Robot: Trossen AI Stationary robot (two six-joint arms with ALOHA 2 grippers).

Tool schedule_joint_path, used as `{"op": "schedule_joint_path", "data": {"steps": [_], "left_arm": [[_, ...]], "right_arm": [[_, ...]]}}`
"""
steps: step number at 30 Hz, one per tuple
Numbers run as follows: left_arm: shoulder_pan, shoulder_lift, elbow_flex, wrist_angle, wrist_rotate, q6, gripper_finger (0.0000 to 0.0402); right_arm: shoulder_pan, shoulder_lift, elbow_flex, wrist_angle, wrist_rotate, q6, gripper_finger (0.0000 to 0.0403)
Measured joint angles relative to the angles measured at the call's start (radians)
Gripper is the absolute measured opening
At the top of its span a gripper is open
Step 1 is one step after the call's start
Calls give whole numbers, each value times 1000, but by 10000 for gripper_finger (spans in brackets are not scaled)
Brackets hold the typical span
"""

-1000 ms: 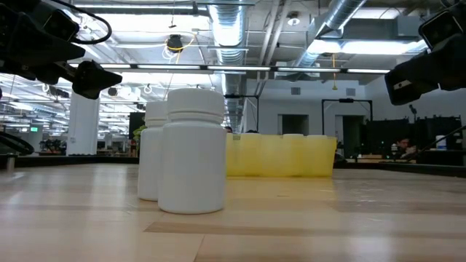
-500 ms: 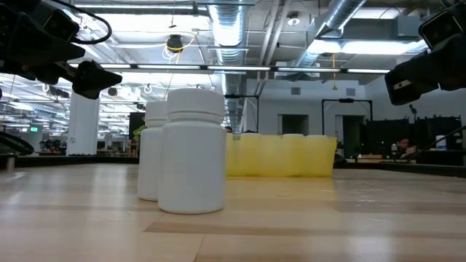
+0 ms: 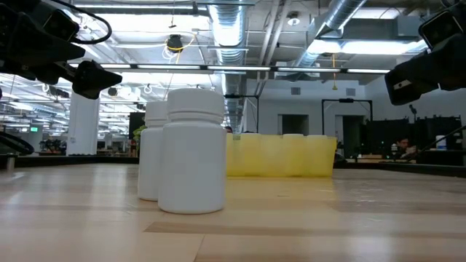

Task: Pick and place pill bottles into a basket
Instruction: Put the white medicine bottle into the yellow bin

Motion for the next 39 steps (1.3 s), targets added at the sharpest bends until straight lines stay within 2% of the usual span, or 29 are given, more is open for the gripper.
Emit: {"op": "schedule_joint_path", "data": {"steps": [18,28,33,39], "left_arm": [[0,0,0,27,5,-5,386],[-1,0,4,19,107,-142,386],[-1,0,96,-123,107,-159,386],[-1,0,233,-183,23,-194,386]], "right_arm": [[0,0,0,0,0,0,1],[0,0,0,0,0,0,1],[0,0,0,0,0,0,1],[0,0,0,0,0,0,1]]}}
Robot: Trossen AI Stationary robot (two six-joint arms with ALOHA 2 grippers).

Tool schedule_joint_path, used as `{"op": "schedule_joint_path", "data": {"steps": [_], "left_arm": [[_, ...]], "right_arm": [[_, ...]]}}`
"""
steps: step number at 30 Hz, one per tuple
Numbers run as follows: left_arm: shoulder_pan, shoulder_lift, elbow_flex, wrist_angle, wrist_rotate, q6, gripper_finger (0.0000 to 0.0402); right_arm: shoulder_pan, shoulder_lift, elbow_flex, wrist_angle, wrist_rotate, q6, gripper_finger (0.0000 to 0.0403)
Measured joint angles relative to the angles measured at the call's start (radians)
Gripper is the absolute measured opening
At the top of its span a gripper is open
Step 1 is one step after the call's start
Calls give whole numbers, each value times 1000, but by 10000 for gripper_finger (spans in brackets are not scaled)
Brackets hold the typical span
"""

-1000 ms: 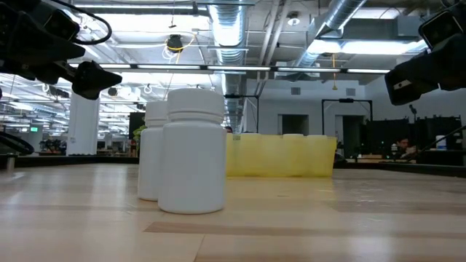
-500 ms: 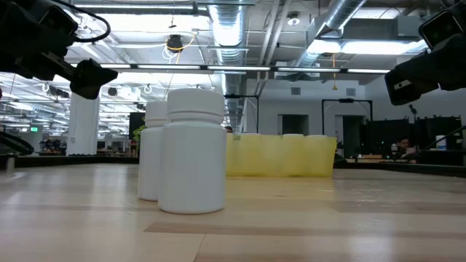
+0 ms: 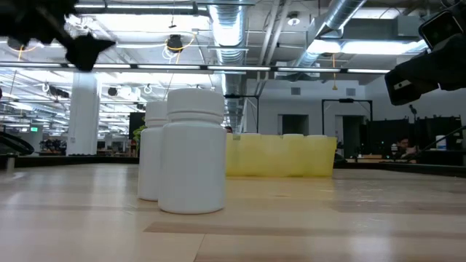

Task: Pick and place pill bottles into a basket
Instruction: Put the white medicine bottle into the yellow bin

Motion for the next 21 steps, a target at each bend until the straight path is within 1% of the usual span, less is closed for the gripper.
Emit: {"op": "schedule_joint_path", "data": {"steps": [4,8,13,21], "left_arm": [[0,4,86,5,-25,-16,386],[0,42,164,-9,-33,-31,386],[0,142,287,-68,-40,-20,386],[0,319,565,-240,-73,112,386]], "right_arm": [[0,0,0,0,0,0,1],[0,0,0,0,0,0,1],[0,0,0,0,0,0,1],[0,0,0,0,0,0,1]]}}
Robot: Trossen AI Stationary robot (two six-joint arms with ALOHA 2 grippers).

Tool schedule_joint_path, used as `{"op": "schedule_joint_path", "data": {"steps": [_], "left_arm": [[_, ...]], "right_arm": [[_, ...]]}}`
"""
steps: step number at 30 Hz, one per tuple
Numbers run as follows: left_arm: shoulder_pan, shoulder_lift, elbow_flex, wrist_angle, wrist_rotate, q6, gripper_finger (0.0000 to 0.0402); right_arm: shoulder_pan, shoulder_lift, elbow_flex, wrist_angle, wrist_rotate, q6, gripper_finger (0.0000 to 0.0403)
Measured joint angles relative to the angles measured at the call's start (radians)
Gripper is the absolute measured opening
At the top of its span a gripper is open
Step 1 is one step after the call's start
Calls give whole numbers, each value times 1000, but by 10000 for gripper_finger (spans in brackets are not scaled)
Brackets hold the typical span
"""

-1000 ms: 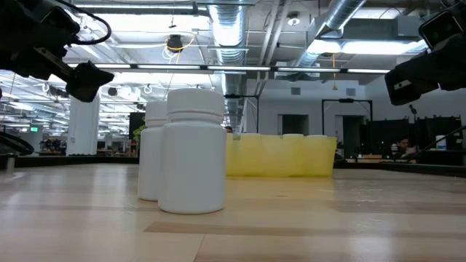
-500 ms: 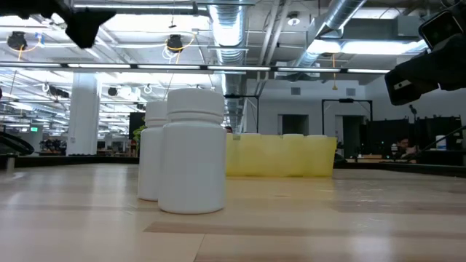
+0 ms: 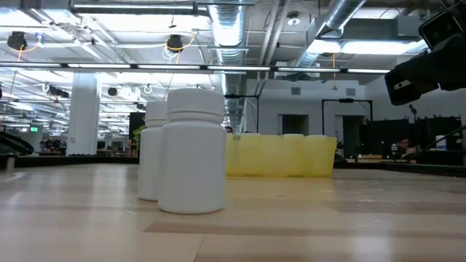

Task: Pick and place pill bottles into a basket
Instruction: Put the white medicine bottle into the yellow bin

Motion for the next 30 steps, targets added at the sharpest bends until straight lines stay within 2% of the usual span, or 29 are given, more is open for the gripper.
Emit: {"op": "schedule_joint_path", "data": {"steps": [5,9,17,21,26,30], "left_arm": [[0,113,147,-151,-12,13,386],[0,195,210,-274,-47,18,386],[0,286,218,-319,-47,-31,386],[0,338,218,-333,-46,-4,386],[0,441,218,-350,-133,3,386],[0,507,218,-360,-158,17,386]], "right_arm": [[0,0,0,0,0,0,1],[0,0,0,0,0,0,1],[0,0,0,0,0,0,1],[0,0,0,0,0,0,1],[0,0,0,0,0,0,1],[0,0,0,0,0,0,1]]}}
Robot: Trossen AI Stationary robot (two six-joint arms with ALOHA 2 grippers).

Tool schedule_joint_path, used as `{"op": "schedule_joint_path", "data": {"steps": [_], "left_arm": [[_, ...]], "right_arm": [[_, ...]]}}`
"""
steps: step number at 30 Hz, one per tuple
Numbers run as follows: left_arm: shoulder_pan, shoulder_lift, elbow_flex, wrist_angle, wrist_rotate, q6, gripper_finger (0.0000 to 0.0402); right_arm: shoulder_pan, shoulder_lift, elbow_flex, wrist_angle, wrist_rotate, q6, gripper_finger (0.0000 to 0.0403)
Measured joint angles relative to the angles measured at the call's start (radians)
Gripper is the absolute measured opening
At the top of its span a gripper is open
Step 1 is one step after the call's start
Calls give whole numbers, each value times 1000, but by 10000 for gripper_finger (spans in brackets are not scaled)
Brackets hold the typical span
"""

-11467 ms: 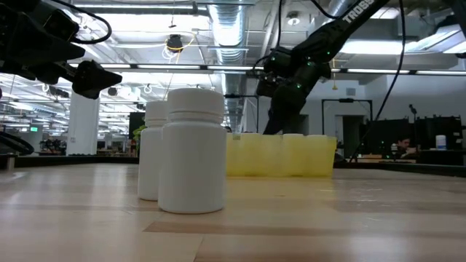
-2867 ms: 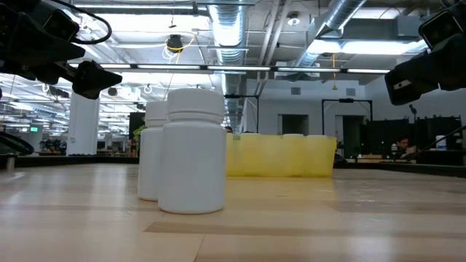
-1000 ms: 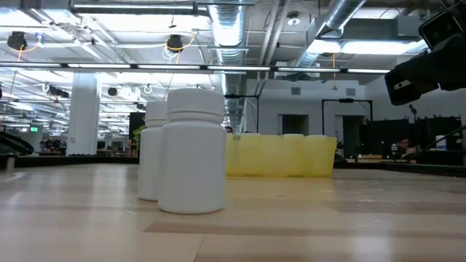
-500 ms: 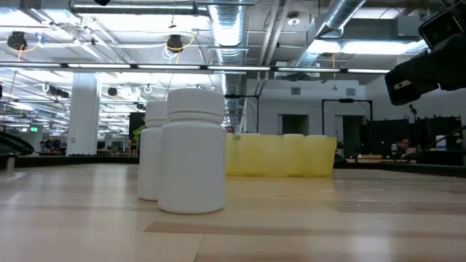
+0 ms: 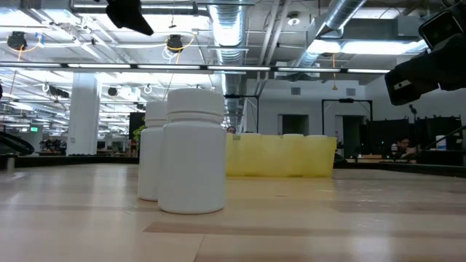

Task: Pick and place pill bottles into a basket
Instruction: Put the white medicine bottle into the yellow bin

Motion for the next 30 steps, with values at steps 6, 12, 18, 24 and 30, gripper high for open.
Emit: {"op": "schedule_joint_path", "data": {"steps": [6,12,18,24,30], "left_arm": [[0,99,0,27,11,-9,386],[0,161,0,43,74,-26,386],[0,200,0,53,77,-26,386],[-1,202,0,65,9,-27,386],[-1,224,0,57,62,-19,386]], "right_arm": [[0,0,0,0,0,0,1],[0,0,0,0,0,0,1],[0,0,0,0,0,0,1],[0,0,0,0,0,0,1],[0,0,0,0,0,0,1]]}}
